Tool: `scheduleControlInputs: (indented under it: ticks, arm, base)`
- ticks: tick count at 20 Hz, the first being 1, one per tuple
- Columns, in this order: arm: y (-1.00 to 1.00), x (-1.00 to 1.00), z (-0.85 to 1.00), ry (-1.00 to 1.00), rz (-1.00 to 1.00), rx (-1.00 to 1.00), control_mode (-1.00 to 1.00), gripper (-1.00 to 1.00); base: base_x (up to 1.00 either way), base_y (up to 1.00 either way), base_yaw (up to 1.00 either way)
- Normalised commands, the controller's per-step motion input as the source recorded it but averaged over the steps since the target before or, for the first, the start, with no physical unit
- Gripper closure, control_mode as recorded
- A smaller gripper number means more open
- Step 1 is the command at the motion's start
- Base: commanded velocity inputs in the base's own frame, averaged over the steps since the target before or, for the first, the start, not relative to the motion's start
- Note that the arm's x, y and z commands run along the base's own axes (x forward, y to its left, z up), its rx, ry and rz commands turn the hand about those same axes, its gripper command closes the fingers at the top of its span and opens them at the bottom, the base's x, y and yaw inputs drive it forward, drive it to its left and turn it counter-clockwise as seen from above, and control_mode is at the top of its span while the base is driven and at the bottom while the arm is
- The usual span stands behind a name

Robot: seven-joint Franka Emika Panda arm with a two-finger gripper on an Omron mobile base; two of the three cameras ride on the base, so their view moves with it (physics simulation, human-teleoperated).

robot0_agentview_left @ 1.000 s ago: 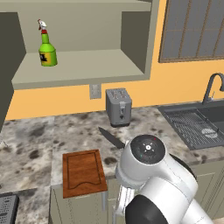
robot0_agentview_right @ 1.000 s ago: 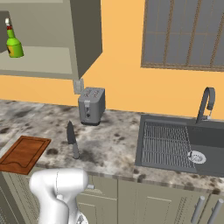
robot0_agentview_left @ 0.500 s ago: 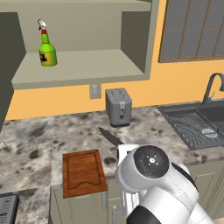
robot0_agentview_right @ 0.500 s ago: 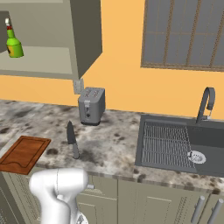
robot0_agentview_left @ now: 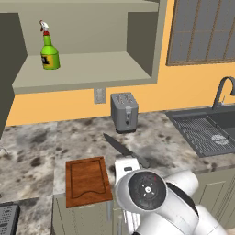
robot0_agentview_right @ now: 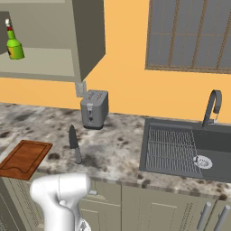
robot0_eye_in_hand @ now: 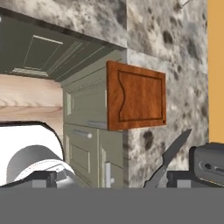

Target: Move the cutting board and knife to the sink. Then move spray from the cabinet to the counter.

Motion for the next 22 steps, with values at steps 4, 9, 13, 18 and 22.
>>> scheduleControlInputs:
  ticks: [4, 9, 13, 18, 22]
  arm:
    - [0.00, 0.00, -0.47, -0.13, 0.00, -0.02, -1.00, -1.00]
    - [0.00, 0.00, -0.53, -0.16, 0.00, 0.00, -1.00, -1.00]
    - [0.00, 0.06, -0.44, -0.18, 0.00, 0.00, -1.00, -1.00]
    - [0.00, 0.09, -0.36, -0.23, 0.04, 0.00, -1.00, -1.00]
    - [-0.01, 0.28, -0.23, -0.19, 0.02, 0.00, -1.00, -1.00]
  base:
    - [0.00, 0.00, 0.00]
    - [0.00, 0.00, 0.00]
    - [0.00, 0.00, 0.00]
    - [0.00, 0.00, 0.00]
    - [0.00, 0.00, 0.00]
